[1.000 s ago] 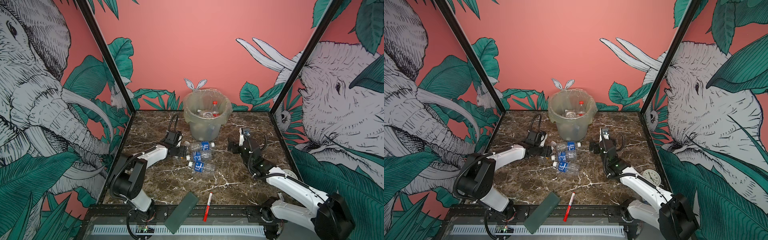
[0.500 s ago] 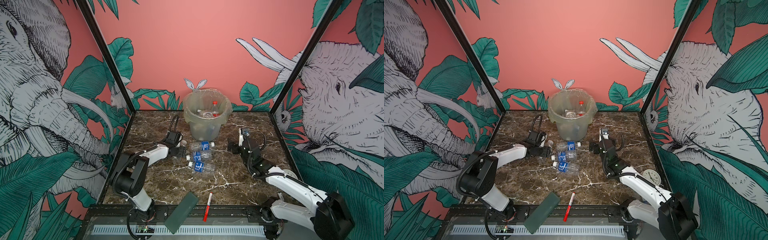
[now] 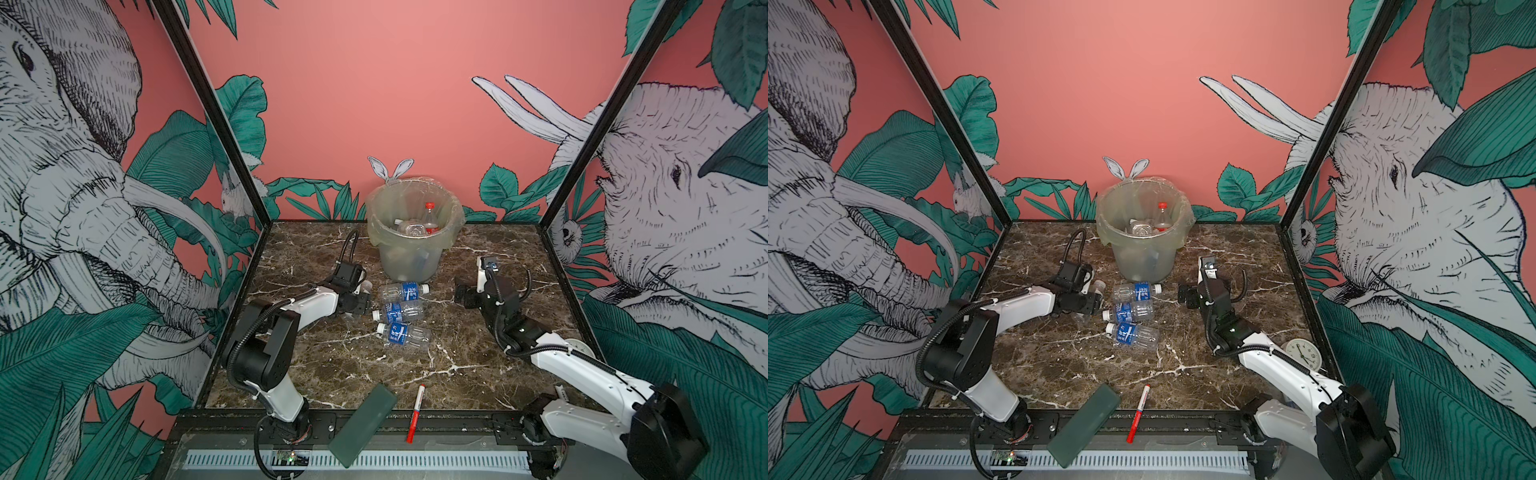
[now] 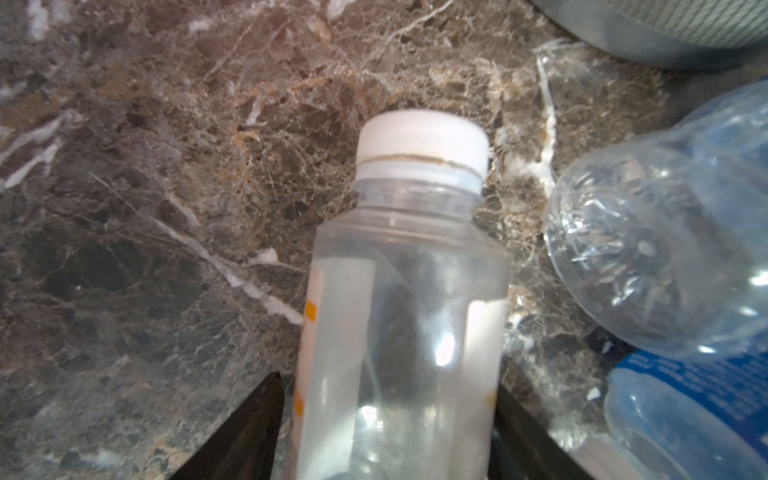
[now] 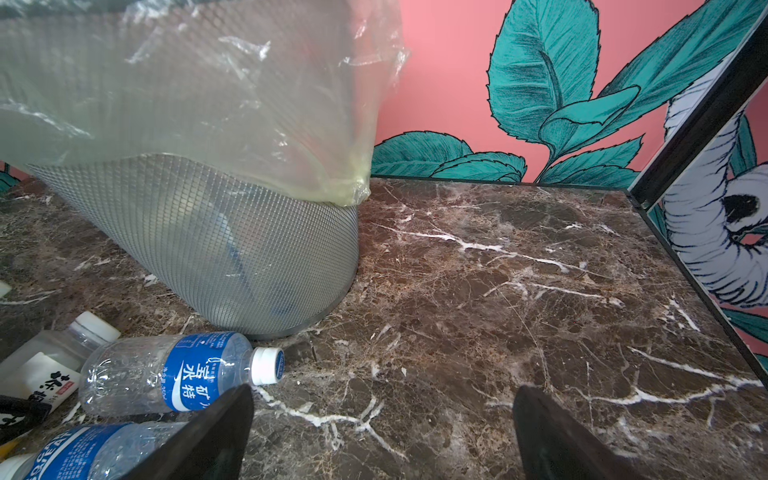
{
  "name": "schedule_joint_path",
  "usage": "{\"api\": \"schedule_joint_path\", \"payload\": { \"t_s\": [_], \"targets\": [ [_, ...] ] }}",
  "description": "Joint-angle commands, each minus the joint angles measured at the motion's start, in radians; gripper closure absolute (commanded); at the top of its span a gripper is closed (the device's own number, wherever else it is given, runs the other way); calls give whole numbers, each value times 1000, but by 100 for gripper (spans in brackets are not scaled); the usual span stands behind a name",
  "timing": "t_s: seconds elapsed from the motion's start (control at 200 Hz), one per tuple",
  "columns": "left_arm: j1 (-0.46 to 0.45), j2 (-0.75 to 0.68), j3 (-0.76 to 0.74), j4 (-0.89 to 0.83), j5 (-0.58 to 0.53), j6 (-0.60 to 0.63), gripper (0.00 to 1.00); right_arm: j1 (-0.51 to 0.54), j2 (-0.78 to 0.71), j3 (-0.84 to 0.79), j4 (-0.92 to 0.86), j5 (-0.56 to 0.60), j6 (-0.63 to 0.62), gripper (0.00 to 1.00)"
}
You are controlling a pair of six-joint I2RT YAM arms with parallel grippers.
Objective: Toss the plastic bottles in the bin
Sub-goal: 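Lower the left gripper onto the clear white-capped bottle and close on it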
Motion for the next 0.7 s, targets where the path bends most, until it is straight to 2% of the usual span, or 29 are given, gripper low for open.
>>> {"api": "schedule_joint_path", "payload": {
  "t_s": [0.0, 0.215, 0.695],
  "targets": [
    [-8, -2, 21, -31, -16, 9, 30, -5, 3, 31, 24, -2, 12, 1],
    [-14, -56, -23, 6, -3, 2, 42, -6, 6, 31, 25, -2, 15, 1],
    [-75, -385, -213, 66, -56, -11, 49, -6, 13, 32, 28, -15, 20, 1]
  ]
}}
